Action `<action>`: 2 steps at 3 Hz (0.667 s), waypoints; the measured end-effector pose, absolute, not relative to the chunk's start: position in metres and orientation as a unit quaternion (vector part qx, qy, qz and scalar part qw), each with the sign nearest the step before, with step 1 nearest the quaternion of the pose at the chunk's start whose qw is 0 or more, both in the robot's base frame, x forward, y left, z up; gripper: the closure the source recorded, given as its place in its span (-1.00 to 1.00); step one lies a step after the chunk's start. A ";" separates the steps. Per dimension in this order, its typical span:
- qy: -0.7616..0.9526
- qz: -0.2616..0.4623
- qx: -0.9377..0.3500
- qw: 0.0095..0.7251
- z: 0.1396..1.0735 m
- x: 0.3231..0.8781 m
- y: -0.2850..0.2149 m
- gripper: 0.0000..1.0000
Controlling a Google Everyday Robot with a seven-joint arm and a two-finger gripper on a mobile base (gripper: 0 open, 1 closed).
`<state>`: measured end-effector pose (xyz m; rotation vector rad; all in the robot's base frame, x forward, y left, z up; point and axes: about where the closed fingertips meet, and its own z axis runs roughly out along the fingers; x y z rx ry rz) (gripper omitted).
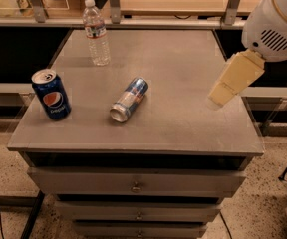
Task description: Place redbull can upright
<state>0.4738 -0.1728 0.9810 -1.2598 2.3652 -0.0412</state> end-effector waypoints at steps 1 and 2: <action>0.882 -0.001 -0.432 0.186 0.946 0.489 -0.159 -1.00; 0.908 0.004 -0.394 0.142 0.905 0.515 -0.130 -1.00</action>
Offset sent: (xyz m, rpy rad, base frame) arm 0.0749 0.0821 -0.1273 0.0131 0.3240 -0.4017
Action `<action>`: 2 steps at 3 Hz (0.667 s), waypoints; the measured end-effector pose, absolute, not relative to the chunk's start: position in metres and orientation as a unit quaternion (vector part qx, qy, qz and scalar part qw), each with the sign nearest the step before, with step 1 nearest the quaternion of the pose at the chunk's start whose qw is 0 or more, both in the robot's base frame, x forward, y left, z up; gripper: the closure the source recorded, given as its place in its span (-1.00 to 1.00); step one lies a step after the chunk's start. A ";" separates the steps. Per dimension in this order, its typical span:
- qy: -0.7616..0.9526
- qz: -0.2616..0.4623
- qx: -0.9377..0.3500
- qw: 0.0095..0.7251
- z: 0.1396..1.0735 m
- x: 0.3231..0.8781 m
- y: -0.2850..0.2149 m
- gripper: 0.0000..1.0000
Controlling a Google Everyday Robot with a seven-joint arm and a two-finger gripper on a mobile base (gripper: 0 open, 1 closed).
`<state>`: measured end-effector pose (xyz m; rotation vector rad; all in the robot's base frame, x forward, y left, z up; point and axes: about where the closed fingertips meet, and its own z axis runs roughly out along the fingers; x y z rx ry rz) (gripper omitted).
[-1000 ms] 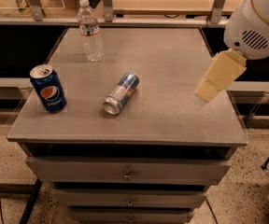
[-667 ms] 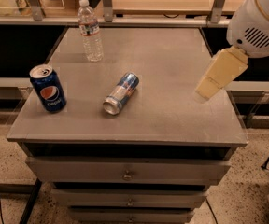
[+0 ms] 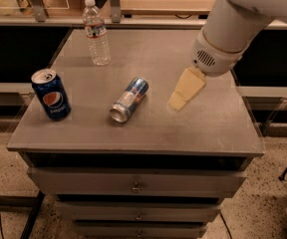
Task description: Place redbull can upright
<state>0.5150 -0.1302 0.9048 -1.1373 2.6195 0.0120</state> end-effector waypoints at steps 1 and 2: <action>0.929 0.009 -0.352 0.113 0.877 0.537 -0.103 -1.00; 0.935 0.012 -0.336 0.113 0.876 0.537 -0.100 -1.00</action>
Offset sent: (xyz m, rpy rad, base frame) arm 0.0184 0.0226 -0.0232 -0.0013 0.0534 -0.0778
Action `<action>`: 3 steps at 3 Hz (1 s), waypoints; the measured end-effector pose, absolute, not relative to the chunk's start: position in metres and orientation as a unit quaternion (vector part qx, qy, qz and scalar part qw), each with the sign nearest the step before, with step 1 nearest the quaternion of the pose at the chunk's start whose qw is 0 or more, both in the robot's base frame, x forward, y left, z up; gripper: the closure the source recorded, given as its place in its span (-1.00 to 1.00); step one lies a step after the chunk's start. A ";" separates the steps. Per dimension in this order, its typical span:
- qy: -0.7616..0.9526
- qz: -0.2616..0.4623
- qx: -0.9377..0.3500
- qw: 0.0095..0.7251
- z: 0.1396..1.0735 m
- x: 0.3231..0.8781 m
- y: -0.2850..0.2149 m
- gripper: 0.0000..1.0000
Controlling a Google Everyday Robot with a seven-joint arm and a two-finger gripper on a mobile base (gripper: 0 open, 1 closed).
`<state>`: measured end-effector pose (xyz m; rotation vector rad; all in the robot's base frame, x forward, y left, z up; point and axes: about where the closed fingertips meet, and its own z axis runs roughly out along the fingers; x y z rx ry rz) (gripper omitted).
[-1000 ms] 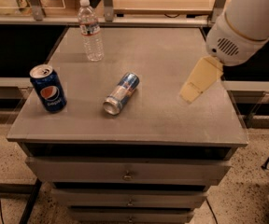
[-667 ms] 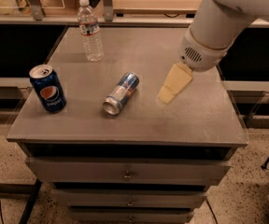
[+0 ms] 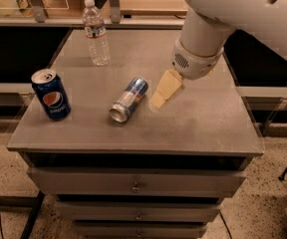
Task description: Place redbull can upright
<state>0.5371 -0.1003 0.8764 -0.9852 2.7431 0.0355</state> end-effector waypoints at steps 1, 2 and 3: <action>0.934 0.026 -0.336 0.116 0.870 0.549 -0.078 -1.00; 0.950 0.040 -0.291 0.102 0.862 0.569 -0.055 -1.00; 0.970 0.056 -0.217 0.097 0.853 0.586 -0.031 -1.00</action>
Offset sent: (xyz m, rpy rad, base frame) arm 0.0613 0.0808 -0.0222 0.1137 0.1117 -0.3088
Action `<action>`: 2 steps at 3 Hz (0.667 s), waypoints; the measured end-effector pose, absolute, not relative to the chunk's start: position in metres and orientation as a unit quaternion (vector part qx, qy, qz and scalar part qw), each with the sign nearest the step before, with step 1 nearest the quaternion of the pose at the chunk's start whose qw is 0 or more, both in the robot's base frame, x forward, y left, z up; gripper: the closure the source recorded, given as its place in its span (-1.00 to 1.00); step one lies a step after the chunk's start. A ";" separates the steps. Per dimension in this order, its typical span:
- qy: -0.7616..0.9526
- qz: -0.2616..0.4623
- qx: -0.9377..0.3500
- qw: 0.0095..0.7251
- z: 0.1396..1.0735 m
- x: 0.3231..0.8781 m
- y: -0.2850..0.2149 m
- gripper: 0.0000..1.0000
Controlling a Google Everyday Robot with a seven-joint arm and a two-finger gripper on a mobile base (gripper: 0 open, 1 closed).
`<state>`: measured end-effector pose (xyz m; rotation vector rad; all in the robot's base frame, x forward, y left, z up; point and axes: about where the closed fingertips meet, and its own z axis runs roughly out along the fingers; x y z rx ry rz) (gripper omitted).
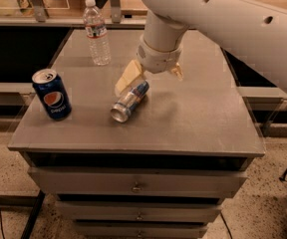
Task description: Place redbull can upright
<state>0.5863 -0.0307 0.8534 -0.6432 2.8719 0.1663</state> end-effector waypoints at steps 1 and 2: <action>0.978 0.060 -0.176 0.094 0.853 0.586 -0.030 -1.00; 0.978 0.060 -0.176 0.094 0.853 0.586 -0.030 -1.00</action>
Offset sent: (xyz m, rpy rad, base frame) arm -0.0005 0.0012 -0.0002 0.0135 0.0126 -0.0808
